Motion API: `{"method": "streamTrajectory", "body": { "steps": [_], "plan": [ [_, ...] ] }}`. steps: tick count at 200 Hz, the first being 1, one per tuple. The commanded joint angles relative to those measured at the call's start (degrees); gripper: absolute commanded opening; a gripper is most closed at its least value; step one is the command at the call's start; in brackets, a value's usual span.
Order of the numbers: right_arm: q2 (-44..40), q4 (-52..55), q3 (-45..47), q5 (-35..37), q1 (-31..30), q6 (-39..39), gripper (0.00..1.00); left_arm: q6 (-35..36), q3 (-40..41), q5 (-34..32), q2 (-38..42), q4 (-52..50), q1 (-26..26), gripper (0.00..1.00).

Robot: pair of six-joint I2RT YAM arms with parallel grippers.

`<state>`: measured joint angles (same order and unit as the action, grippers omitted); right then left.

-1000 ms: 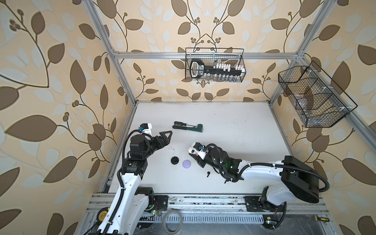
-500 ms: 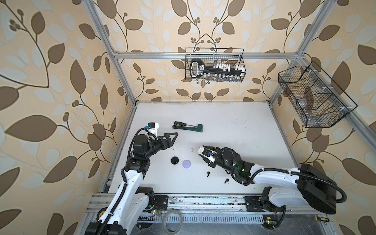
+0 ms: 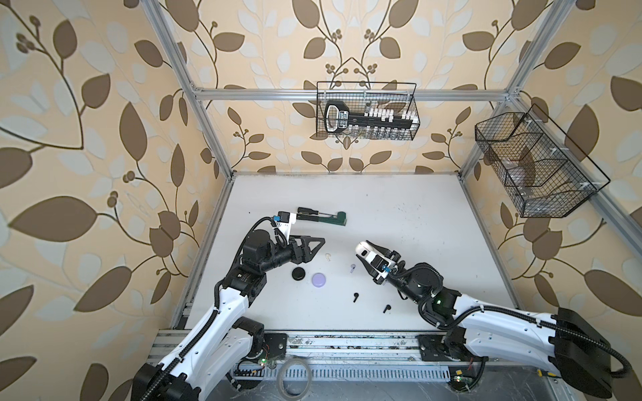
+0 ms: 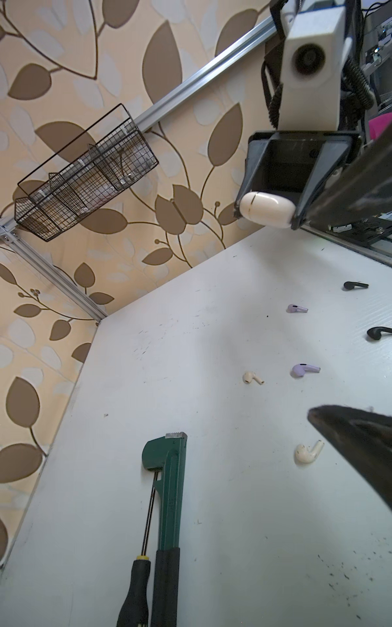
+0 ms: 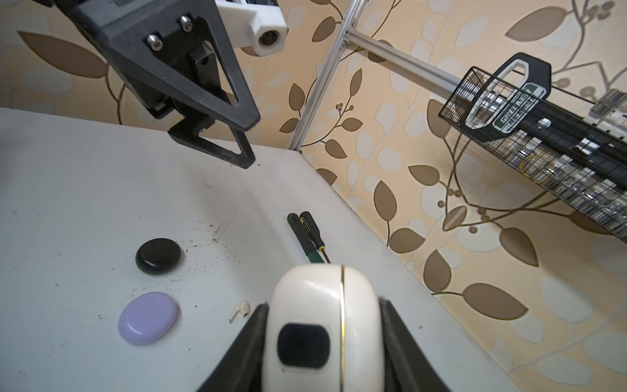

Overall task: Insert wireless bluetooth earbuds into charging case
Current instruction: Pass the charging case.

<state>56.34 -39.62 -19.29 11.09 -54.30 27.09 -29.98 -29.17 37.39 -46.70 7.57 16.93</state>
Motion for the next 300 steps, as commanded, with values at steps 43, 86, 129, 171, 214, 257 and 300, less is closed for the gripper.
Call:
{"method": "streamTrajectory", "body": {
  "steps": [43,86,129,171,214,257,300],
  "plan": [
    [0.13,1.33,0.57,-2.47,-1.61,5.03,0.08,5.52,-3.72,3.0,-2.63,2.21,6.15,0.8],
    [0.34,1.19,-0.02,-3.62,-3.68,6.02,0.09,6.93,-5.02,2.82,-5.21,1.27,8.35,0.76],
    [3.41,-0.19,-2.21,-1.3,-4.5,7.07,0.06,8.66,-5.56,2.95,-5.42,0.6,10.95,0.74],
    [6.87,-2.9,-4.41,-1.29,-4.32,8.13,0.06,10.7,-6.26,2.83,-5.85,-0.53,13.27,0.72],
    [8.65,-2.88,-7.25,-3.26,-4.77,8.62,0.05,11.86,-6.96,2.43,-6.91,-1.58,14.16,0.69],
    [8.68,-3.83,-8.02,-4.65,-5.22,8.84,0.05,12.48,-7.3,2.5,-7.18,-1.77,14.64,0.64],
    [10.94,-4.6,-9.17,-3.8,-4.84,9.53,0.04,12.63,-6.97,2.76,-6.56,-1.68,15.07,0.56]
  ]
}}
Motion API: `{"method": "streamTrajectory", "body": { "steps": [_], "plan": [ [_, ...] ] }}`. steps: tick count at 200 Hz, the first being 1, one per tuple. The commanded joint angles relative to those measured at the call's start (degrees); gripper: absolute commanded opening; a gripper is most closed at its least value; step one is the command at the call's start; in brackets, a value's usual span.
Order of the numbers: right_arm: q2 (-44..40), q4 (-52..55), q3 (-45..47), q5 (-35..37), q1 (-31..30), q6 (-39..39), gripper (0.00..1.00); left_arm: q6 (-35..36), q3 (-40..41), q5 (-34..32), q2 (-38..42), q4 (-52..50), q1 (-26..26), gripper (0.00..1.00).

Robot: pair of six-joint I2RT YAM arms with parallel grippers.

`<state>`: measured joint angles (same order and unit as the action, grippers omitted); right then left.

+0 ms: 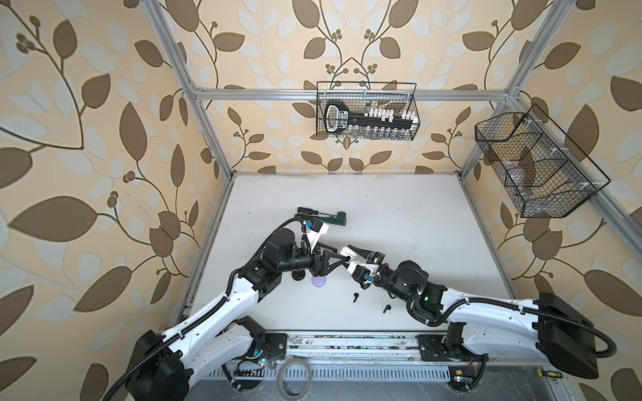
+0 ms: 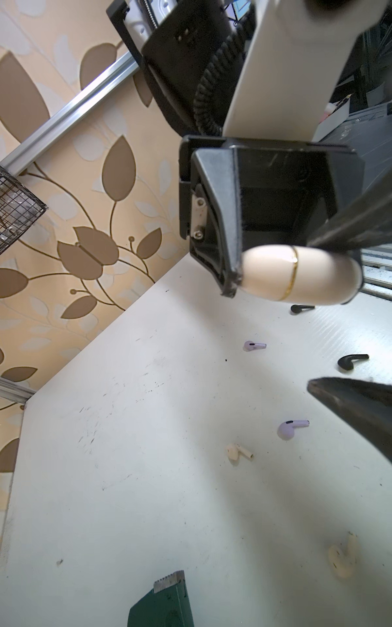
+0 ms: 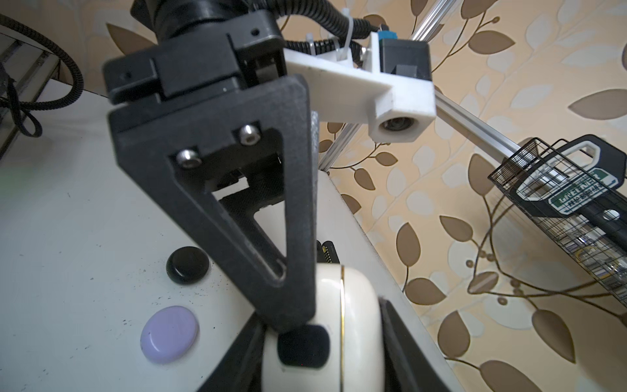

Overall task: Insert wireless bluetooth earbuds into charging case
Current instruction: Pass the charging case.

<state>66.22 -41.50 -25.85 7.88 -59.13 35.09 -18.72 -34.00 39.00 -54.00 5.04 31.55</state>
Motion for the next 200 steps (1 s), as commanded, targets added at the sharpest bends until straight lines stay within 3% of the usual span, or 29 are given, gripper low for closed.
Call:
{"method": "streamTrajectory", "body": {
  "steps": [1,200],
  "plan": [
    [1.09,-2.72,-2.67,-0.59,-0.01,1.55,0.04,1.39,-2.13,1.15,0.74,0.85,0.49,0.56],
    [4.52,-6.18,-4.79,-1.29,0.31,1.9,0.04,1.15,-1.77,3.2,1.18,2.66,1.23,0.46]
  ]
}}
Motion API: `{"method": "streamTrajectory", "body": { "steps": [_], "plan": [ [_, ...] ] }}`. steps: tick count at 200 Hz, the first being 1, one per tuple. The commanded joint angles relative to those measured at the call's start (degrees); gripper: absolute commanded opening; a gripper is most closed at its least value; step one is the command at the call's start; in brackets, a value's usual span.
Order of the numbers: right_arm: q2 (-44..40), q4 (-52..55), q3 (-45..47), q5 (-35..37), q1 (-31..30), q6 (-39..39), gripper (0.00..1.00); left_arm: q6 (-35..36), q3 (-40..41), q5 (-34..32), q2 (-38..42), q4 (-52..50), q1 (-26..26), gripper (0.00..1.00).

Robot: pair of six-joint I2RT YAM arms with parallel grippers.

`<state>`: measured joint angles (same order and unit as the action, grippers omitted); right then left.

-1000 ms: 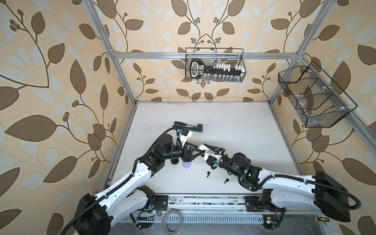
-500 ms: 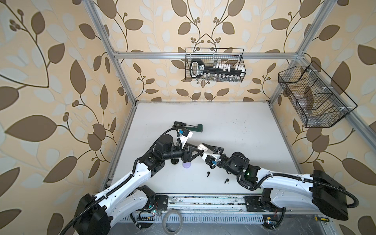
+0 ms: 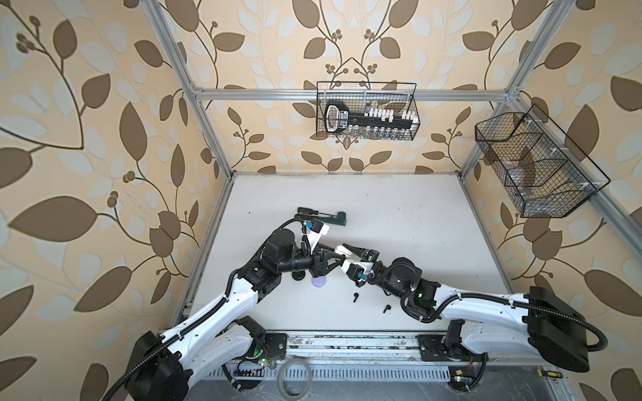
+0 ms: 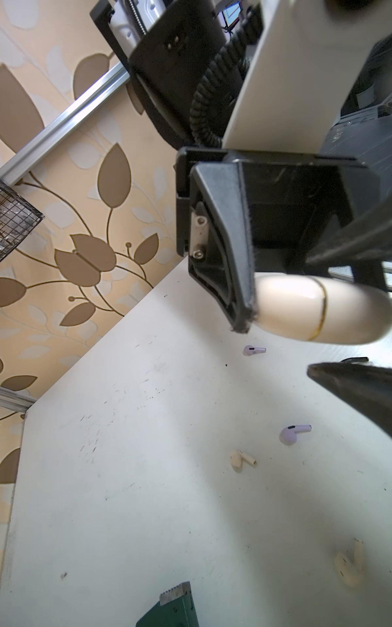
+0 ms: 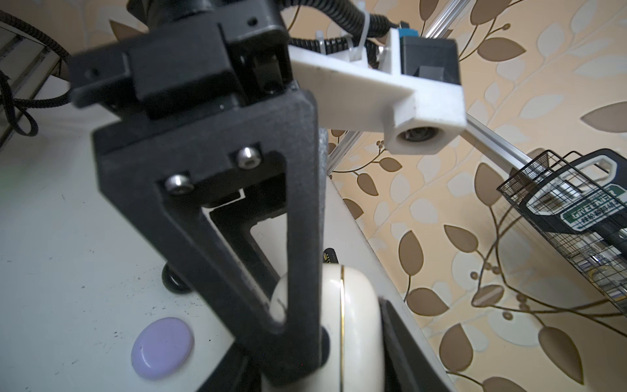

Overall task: Insert wireless bluetooth earbuds into charging case
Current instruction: Pass the charging case.

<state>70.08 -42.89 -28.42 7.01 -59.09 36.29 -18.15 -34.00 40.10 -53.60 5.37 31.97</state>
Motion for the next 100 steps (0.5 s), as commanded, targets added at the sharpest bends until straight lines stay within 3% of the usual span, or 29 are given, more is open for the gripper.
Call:
{"method": "streamTrajectory", "body": {
  "steps": [1,100],
  "plan": [
    [0.66,-4.85,-2.19,-0.41,0.23,0.7,0.04,0.53,-1.77,2.14,0.78,2.35,0.81,0.45],
    [0.14,-7.01,-2.01,-3.65,0.59,-2.32,0.05,0.65,-1.45,2.88,1.22,3.07,1.0,0.34]
  ]
}}
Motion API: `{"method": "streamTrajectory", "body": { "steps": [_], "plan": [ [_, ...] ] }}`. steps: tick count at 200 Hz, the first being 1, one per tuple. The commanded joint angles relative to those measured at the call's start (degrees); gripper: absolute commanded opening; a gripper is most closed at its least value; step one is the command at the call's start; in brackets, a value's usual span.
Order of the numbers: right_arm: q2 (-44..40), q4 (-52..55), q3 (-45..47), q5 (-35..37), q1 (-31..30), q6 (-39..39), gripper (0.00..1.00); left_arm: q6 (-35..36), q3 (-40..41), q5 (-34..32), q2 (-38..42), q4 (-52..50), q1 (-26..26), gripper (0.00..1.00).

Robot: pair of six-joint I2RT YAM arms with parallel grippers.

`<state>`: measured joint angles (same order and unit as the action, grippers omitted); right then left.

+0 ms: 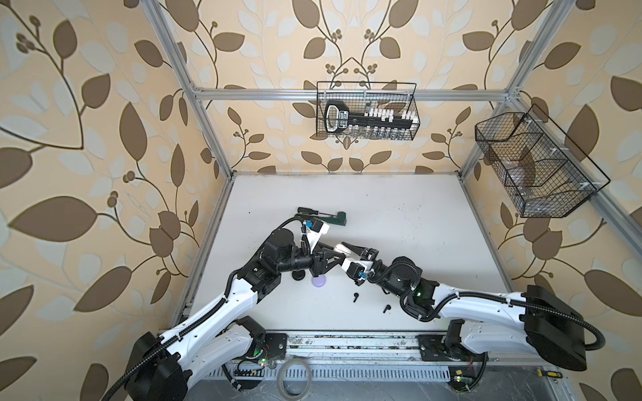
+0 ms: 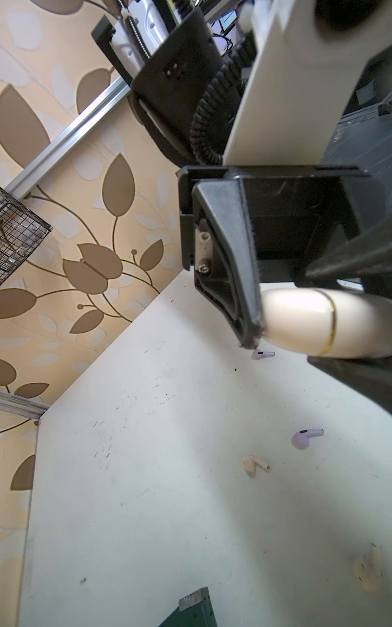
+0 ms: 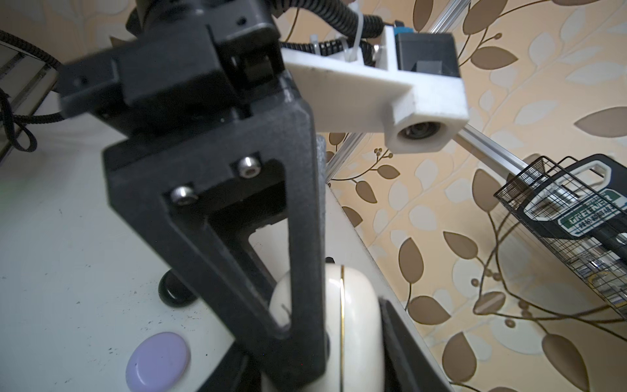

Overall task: Insert wireless bluetooth earbuds into charging case
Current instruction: Pass the charging case.

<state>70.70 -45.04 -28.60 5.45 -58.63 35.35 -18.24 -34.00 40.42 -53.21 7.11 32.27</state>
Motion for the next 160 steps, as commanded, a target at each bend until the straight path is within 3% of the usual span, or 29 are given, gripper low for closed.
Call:
{"method": "streamTrajectory", "body": {
  "steps": [1,52,66,85,99,160],
  "plan": [
    [-0.47,-4.88,-1.83,-2.15,0.12,-1.36,0.05,0.75,-1.44,2.55,0.83,1.37,0.73,0.34],
    [-0.5,-5.58,-1.73,-2.68,0.02,-1.91,0.07,0.84,-1.37,3.08,0.83,1.72,0.93,0.21],
    [-0.56,-5.85,-1.41,-2.79,-0.07,-2.11,0.16,1.19,-1.13,3.04,1.15,2.02,0.87,0.13],
    [-1.46,-5.96,0.03,-3.88,-0.23,-2.13,0.37,1.31,-0.72,1.03,1.85,1.96,0.91,0.06],
    [-3.0,-6.27,1.85,-4.62,-0.21,-2.65,0.48,1.86,-0.36,-0.76,2.63,1.51,0.87,0.0],
    [-14.42,-1.19,8.41,-4.28,-0.05,-8.74,0.62,5.01,5.48,-10.88,9.51,5.12,0.91,0.0]
  ]
}}
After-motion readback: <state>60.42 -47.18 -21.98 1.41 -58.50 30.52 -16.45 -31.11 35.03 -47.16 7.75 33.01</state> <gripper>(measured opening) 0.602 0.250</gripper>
